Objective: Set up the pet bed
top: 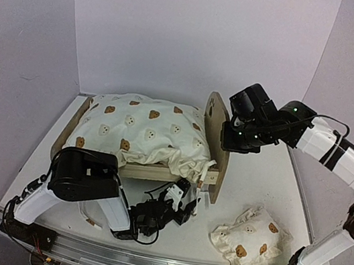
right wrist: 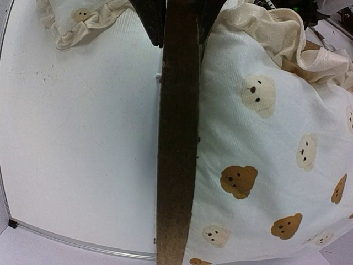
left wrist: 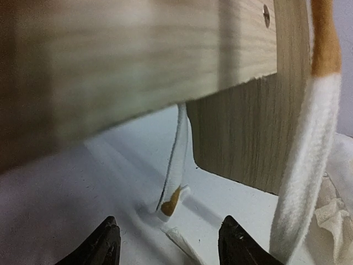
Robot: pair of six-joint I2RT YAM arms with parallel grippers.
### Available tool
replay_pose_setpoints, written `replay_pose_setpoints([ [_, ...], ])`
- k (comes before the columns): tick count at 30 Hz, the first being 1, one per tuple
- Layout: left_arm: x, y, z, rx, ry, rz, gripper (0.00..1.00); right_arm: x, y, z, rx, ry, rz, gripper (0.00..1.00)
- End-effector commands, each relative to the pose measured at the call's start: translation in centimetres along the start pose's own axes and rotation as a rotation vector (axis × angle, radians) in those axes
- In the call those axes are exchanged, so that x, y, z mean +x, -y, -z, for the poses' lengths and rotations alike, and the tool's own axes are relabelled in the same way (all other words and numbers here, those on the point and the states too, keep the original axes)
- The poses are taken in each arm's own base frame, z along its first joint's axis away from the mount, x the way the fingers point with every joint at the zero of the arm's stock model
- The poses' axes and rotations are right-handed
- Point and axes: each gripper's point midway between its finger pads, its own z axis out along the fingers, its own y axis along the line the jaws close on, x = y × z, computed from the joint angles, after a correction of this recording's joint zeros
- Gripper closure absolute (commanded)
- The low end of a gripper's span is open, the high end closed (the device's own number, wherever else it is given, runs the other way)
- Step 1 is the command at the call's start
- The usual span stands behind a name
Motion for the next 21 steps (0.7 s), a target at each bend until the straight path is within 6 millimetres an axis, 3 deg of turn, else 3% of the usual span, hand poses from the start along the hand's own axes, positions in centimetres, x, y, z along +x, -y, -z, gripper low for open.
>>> replay_pose_setpoints([
  [1, -1.0, -0.4, -1.9, -0.044, 0.067, -0.005, 0.38, -10.1, -7.3, 9.0, -0.395, 0.339, -0.192, 1.00],
  [10, -0.7, -0.4, -5.0, -0.088, 0.065, -0.050, 0.38, -9.7, -7.4, 9.3, -0.397, 0.339, -0.206, 1.00],
  [12, -0.5, -0.5, -5.5, -0.096, 0.057, -0.071, 0.47, -9.7, -7.5, 9.4, -0.402, 0.340, -0.211, 1.00],
  [15, -0.9, -0.8, -5.5, -0.079, 0.055, -0.057, 0.74, -9.8, -7.3, 9.5, -0.392, 0.350, -0.212, 1.00],
  [18, -1.4, -0.2, -4.4, -0.030, 0.039, -0.073, 0.94, -9.7, -7.0, 8.9, -0.370, 0.357, -0.212, 1.00],
  [19, -1.7, 0.0, -3.8, -0.016, 0.034, -0.075, 0.99, -9.8, -7.1, 8.8, -0.371, 0.363, -0.216, 1.00],
  [21, -2.4, 1.5, -2.0, 0.053, 0.021, -0.098, 1.00, -10.1, -7.1, 8.6, -0.373, 0.385, -0.223, 1.00],
])
